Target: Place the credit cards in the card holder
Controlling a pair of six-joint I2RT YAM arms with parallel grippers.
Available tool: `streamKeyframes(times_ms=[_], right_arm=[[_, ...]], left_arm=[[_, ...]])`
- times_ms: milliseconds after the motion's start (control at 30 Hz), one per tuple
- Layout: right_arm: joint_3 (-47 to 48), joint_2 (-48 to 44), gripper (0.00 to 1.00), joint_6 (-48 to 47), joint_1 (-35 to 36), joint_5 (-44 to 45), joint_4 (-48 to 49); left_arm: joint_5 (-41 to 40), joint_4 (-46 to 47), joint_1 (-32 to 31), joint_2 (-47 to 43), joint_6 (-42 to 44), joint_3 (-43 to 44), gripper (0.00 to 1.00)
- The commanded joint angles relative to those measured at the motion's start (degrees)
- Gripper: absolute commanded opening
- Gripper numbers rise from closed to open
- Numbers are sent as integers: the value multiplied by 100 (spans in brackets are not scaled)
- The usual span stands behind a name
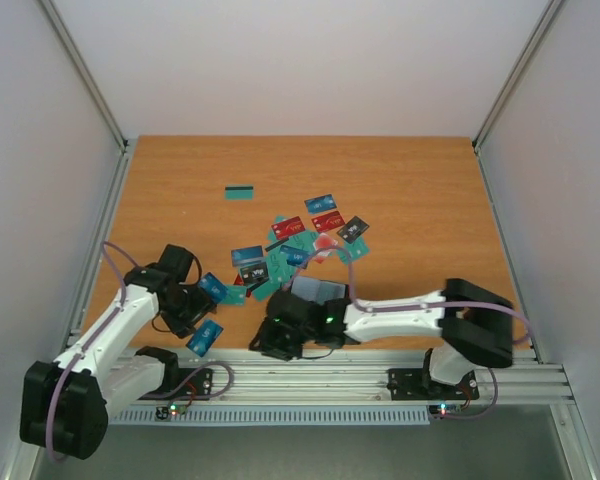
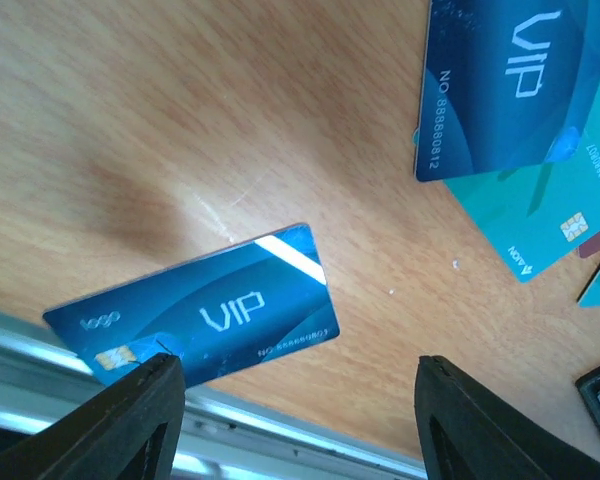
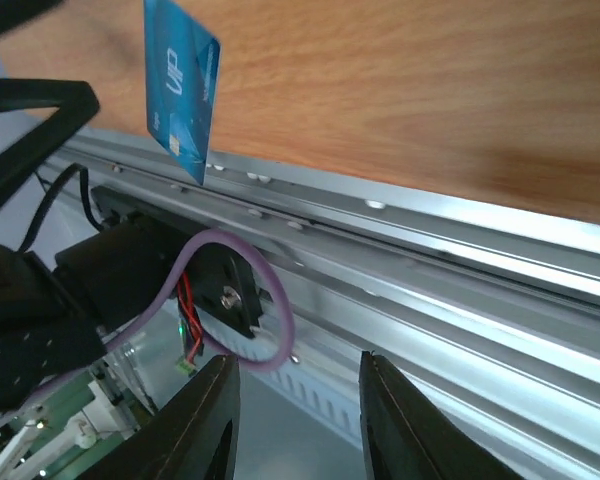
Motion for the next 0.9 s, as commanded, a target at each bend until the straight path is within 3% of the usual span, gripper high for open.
streamKeyframes(times_ms=[0, 433, 633, 867], right_arm=[[819, 1089, 35, 613, 444, 500, 889], [1844, 2371, 41, 969, 619, 673, 1044], [2237, 2823, 43, 994, 626, 600, 909], [2562, 3204, 45, 1125, 637, 617, 711]], left_arm=[[-84, -585, 7, -99, 169, 589, 65], [-1008, -2140, 612, -402, 1769, 2843, 67], [-635, -2225, 557, -341, 1740, 3468, 68], [193, -1900, 519, -319, 1662, 3228, 68]])
